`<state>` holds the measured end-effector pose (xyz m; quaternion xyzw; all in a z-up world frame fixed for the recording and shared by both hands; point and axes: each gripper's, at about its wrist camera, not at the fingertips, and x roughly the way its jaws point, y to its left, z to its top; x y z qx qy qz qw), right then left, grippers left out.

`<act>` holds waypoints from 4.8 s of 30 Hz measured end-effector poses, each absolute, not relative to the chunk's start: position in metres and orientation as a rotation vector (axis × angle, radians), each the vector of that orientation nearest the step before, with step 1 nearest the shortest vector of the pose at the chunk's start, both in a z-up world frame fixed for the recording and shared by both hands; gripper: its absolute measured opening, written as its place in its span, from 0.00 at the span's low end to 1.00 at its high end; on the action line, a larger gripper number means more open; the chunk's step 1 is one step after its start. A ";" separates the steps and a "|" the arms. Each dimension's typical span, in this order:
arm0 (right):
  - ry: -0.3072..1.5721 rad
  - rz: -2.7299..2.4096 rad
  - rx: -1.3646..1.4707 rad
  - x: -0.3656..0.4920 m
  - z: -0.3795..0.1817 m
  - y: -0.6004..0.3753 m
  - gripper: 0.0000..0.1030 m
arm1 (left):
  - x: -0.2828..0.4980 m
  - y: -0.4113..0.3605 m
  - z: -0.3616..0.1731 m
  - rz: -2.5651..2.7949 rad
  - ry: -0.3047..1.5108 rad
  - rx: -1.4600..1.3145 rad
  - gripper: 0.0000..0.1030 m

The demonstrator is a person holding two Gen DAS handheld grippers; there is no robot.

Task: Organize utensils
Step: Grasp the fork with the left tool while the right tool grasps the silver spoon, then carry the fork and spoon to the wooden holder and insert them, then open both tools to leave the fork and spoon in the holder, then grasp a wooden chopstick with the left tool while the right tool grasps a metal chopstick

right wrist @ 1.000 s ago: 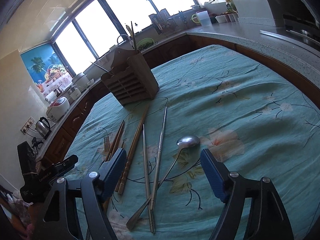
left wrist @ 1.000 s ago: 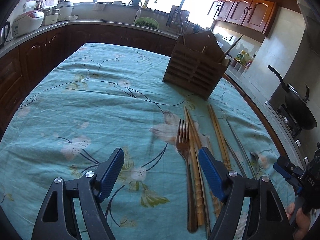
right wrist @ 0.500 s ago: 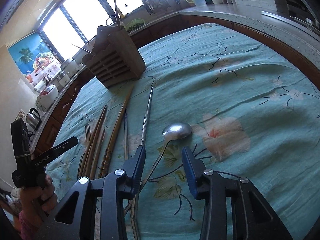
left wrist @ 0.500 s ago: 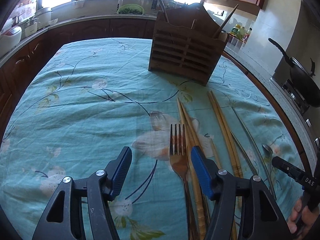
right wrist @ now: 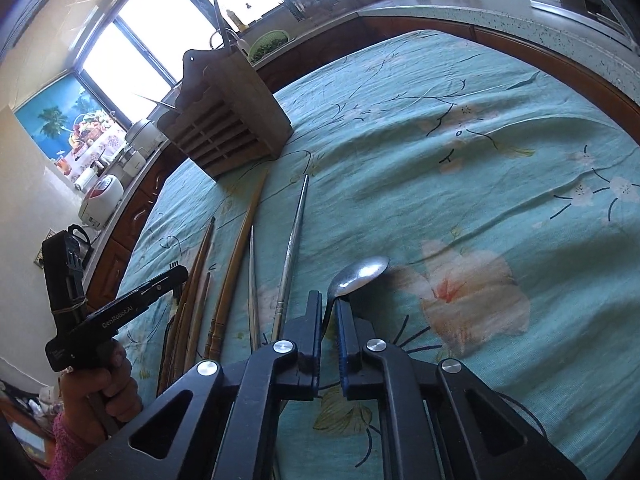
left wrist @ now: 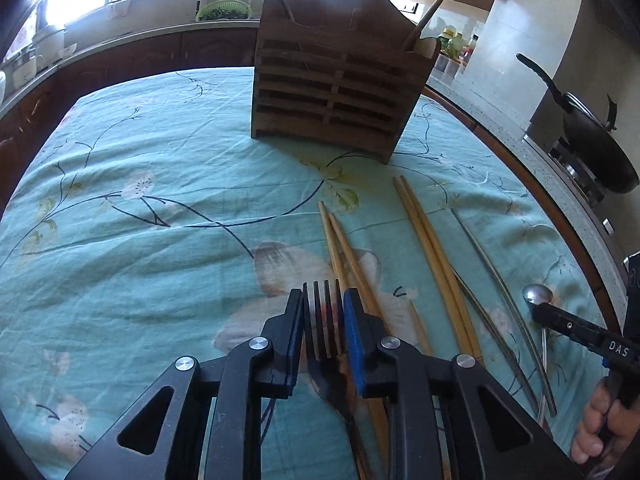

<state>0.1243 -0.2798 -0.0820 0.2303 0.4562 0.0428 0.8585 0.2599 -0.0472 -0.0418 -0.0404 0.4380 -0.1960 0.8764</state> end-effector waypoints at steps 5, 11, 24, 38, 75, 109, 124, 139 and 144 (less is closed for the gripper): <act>0.914 0.103 0.456 0.118 -0.063 -0.277 0.04 | 0.250 -0.040 -0.037 -0.411 0.899 -0.089 0.17; 0.839 0.117 0.399 0.110 -0.031 -0.268 0.02 | 0.227 -0.020 -0.011 -0.414 0.842 -0.138 0.17; 0.719 0.168 0.387 0.101 0.018 -0.259 0.02 | 0.154 0.020 0.055 -0.413 0.677 -0.173 0.15; 0.624 0.213 0.361 0.107 0.052 -0.246 0.02 | 0.122 0.055 0.081 -0.399 0.601 -0.226 0.00; 0.400 0.131 0.179 0.228 0.108 -0.229 0.02 | 0.264 0.044 0.149 -0.281 0.380 -0.197 0.00; 0.624 0.139 0.110 0.331 0.006 -0.211 0.02 | 0.420 -0.057 0.077 -0.303 0.564 0.025 0.02; 0.581 0.138 0.221 0.318 0.027 -0.230 0.40 | 0.382 -0.032 0.084 -0.291 0.554 -0.071 0.26; 0.480 0.116 0.355 0.227 0.047 -0.261 0.96 | 0.273 0.017 0.070 -0.205 0.531 -0.227 0.86; 0.496 0.099 0.376 0.193 0.041 -0.267 0.96 | 0.241 0.030 0.060 -0.200 0.578 -0.275 0.87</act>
